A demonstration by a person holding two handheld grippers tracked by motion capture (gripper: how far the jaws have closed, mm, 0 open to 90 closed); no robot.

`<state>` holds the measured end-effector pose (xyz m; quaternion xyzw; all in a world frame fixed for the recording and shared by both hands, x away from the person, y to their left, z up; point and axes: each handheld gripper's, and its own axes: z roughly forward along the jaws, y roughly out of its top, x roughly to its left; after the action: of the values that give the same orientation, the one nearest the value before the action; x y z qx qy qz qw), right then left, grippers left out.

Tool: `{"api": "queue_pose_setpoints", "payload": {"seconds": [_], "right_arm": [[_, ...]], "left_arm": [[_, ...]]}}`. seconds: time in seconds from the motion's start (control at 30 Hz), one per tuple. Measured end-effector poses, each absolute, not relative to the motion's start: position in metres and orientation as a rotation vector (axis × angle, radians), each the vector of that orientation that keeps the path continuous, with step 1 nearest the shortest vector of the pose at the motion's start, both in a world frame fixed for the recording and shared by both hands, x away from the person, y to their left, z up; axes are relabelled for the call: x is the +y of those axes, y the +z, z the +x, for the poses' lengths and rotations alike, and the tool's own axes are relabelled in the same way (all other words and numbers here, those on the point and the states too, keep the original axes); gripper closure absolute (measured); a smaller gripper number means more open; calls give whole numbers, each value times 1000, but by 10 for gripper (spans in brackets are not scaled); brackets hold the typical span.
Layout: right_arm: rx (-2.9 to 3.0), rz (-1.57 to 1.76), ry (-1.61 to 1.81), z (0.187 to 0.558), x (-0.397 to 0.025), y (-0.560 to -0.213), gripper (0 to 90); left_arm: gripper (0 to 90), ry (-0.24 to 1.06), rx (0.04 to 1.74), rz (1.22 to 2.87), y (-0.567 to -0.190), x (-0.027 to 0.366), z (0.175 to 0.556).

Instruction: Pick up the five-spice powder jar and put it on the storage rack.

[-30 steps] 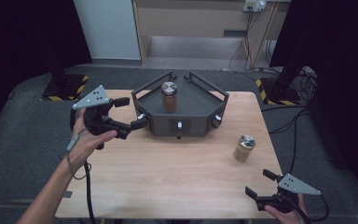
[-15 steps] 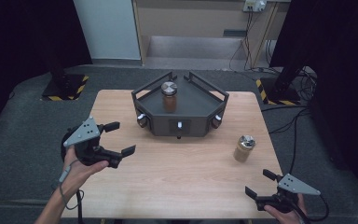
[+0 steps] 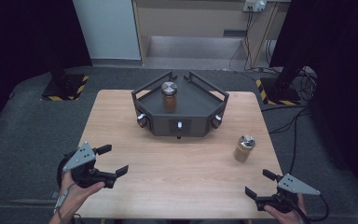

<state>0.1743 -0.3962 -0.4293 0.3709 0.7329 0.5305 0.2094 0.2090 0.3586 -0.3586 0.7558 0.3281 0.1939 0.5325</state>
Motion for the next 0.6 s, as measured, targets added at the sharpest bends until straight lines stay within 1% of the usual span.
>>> {"api": "queue_pose_setpoints", "payload": {"seconds": [0.2, 0.27, 0.33, 0.43, 0.6], "right_arm": [[2040, 1033, 1474, 175, -396, -429, 9], [2041, 1031, 1473, 175, -396, -429, 10], [2039, 1032, 1473, 174, -396, -429, 9], [2039, 1031, 1473, 174, -396, -429, 10], [2040, 1027, 1475, 174, -397, -429, 10]], "left_arm": [[22, 460, 852, 1806, -377, 360, 197], [24, 480, 879, 1786, -384, 360, 190], [24, 459, 900, 1772, -390, 362, 188], [25, 479, 921, 1783, -394, 362, 183], [29, 461, 958, 1755, -407, 367, 176]]}}
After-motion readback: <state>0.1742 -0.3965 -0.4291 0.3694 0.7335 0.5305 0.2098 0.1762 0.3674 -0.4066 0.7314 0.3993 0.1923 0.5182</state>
